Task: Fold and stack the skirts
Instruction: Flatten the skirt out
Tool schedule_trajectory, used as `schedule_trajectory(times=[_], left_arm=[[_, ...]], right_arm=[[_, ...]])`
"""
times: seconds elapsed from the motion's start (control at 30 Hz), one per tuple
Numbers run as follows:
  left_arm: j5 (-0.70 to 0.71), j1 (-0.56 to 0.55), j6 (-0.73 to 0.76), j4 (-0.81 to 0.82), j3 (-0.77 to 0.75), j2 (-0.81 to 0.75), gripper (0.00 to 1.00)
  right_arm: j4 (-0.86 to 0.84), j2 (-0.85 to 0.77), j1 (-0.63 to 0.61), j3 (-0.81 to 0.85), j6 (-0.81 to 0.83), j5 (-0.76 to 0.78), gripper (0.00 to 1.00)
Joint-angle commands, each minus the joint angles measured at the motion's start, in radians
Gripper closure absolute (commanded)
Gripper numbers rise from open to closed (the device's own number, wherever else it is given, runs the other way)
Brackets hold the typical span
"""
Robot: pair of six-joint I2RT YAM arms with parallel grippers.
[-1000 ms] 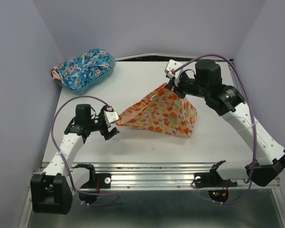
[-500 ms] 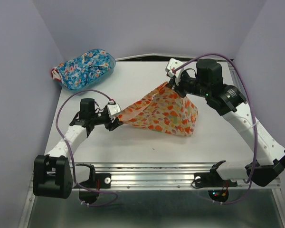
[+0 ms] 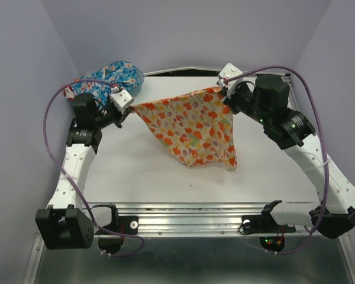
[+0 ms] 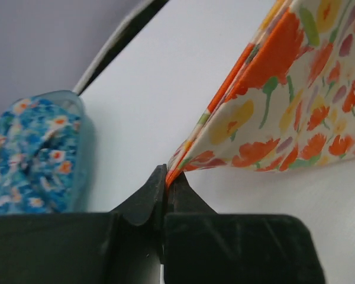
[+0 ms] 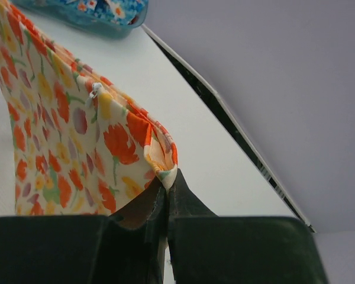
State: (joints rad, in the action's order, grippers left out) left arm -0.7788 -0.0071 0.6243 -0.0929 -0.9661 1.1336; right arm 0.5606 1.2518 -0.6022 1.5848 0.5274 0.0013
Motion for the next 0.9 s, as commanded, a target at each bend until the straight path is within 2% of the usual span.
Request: schedule_trajectory(times=[0.0,0.17,0.27,0.4,0.47,0.67,0.8,0.87], left_arm=[[0.2,0.039,-0.038,-0.034,-0.255,-0.011,1.0],[0.315,0.03,0.084,-0.201,-0.5,0.034,1.0],[0.37,0.022,0.184,-0.295,-0.543,0.02,1.0],[0.406,0.012,0.212,-0.418,-0.58,-0.008,1.0],[0.389,0.012,0.212,-0.482,-0.583,-0.02,1.0],[0.371,-0.013,0.103,-0.519,-0.546,0.011,1.0],[0.355,-0.059,0.023,-0.47,-0.527,0.081,1.0],[0.377,-0.092,-0.01,-0.43,-0.534,0.148,1.0]], right_arm=[[-0.111,-0.106,0.06,-0.048,0.025,0.146,0.99],[-0.111,-0.143,0.166,-0.14,-0.038,0.066,0.99],[-0.11,-0.158,0.223,-0.166,-0.082,-0.045,0.99],[-0.1,-0.175,0.223,-0.192,-0.11,-0.101,0.99],[-0.1,-0.173,0.232,-0.204,-0.124,-0.106,0.99],[-0.108,-0.134,0.275,-0.253,-0.119,-0.182,0.99],[-0.137,-0.043,0.395,-0.237,-0.121,-0.283,0.99],[-0.165,0.029,0.484,-0.217,-0.119,-0.381,0.99]])
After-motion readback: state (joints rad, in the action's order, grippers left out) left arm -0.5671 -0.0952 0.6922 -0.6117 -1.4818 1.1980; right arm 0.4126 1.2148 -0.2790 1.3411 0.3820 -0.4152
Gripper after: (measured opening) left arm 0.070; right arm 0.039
